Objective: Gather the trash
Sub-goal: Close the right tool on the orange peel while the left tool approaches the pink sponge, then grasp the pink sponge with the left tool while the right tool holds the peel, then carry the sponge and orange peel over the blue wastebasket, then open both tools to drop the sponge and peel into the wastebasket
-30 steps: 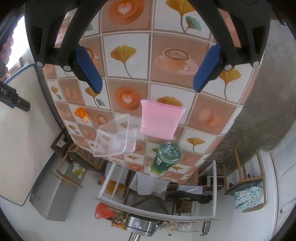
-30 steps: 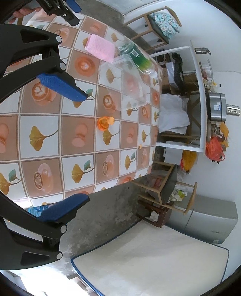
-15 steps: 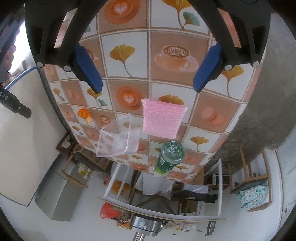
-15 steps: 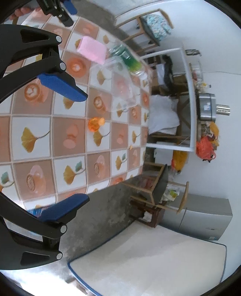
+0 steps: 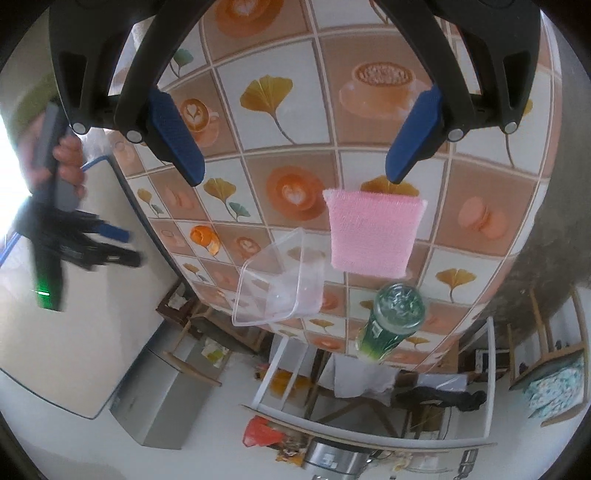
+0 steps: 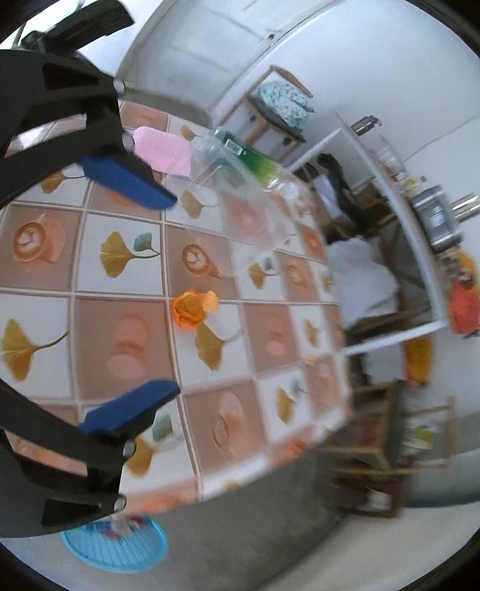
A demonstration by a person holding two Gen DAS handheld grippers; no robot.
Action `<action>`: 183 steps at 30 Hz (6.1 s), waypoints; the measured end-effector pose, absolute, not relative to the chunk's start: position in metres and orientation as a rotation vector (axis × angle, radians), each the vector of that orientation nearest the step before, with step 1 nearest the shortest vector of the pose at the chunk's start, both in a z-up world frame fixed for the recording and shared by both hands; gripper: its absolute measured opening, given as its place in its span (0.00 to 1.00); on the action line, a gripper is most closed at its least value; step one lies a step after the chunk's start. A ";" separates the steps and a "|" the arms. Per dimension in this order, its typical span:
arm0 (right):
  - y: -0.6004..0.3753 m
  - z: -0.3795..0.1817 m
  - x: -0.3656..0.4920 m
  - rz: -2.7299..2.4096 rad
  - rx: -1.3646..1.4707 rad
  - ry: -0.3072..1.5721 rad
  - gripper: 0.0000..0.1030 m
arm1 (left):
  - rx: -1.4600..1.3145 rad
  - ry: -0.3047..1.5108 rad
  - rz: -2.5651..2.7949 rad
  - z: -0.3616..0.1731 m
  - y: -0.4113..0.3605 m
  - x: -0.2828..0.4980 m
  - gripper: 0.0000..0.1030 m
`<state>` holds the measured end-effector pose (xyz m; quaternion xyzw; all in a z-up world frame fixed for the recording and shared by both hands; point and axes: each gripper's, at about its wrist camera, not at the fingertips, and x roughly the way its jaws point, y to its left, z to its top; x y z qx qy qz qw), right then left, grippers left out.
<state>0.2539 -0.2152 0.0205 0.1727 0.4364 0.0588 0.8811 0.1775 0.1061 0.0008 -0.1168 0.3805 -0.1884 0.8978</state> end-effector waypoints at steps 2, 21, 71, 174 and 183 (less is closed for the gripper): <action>-0.220 -0.002 0.274 0.124 0.401 0.967 0.67 | -0.234 0.789 -0.396 -0.001 0.105 0.182 0.92; -0.187 -0.052 0.312 0.096 0.137 1.039 0.13 | -0.171 0.747 -0.424 -0.002 0.124 0.186 0.80; -0.214 -0.037 0.162 0.151 0.359 1.011 0.06 | 0.043 1.090 -0.304 -0.044 0.069 0.170 0.84; -0.606 -0.207 -0.033 -0.683 1.002 0.840 0.35 | 0.256 1.187 -1.175 -0.027 -0.437 0.185 0.88; -0.559 -0.153 -0.065 -0.648 0.918 0.792 0.49 | 0.160 1.059 -1.153 0.024 -0.316 0.164 0.88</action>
